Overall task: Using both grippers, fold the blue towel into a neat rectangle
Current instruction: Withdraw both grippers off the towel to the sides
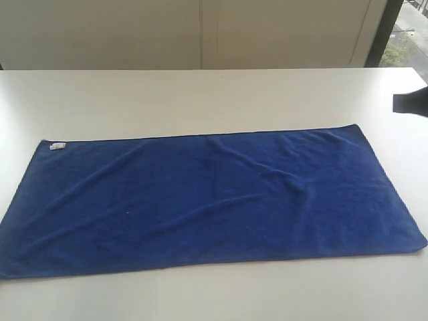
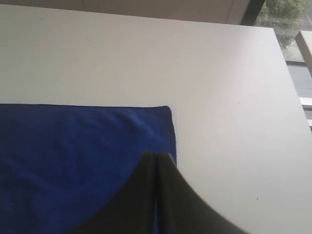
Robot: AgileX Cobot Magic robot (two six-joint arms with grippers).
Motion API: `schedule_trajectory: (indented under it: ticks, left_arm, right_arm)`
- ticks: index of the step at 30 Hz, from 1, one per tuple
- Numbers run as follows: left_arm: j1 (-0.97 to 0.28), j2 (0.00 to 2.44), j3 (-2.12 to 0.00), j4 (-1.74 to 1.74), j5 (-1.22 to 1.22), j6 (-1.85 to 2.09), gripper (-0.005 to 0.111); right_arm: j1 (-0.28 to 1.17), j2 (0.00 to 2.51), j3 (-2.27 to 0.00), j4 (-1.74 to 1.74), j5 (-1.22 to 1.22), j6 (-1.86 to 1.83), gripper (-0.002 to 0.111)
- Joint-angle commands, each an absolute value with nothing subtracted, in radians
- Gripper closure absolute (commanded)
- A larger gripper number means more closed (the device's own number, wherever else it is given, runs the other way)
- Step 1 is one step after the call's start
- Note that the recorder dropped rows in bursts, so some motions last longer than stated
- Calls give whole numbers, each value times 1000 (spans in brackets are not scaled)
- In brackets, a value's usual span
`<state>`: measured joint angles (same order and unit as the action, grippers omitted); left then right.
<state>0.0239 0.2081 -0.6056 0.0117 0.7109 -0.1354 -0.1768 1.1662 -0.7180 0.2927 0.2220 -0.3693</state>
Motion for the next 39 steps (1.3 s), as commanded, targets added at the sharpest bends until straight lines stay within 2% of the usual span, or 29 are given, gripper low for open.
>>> schedule_trajectory:
  ticks: [1,5,23,33,39]
  left_arm:
    - [29,98,-582,0,757,-157,107]
    - [29,0,-563,0,784,-157,107]
    - [29,0,-547,8,951,-105,107]
    - [29,0,-464,12,747,-36,107]
    - [29,61,-461,19,734,-36,107]
  right_arm:
    - [-180,1154,-674,298,149,-383,108]
    - [-178,1154,-666,302,139,-383,108]
    - [-178,1156,-662,321,107,-383,108]
    - [-178,1179,-662,325,114,-352,108]
    - [-178,1220,-662,325,119,-352,108]
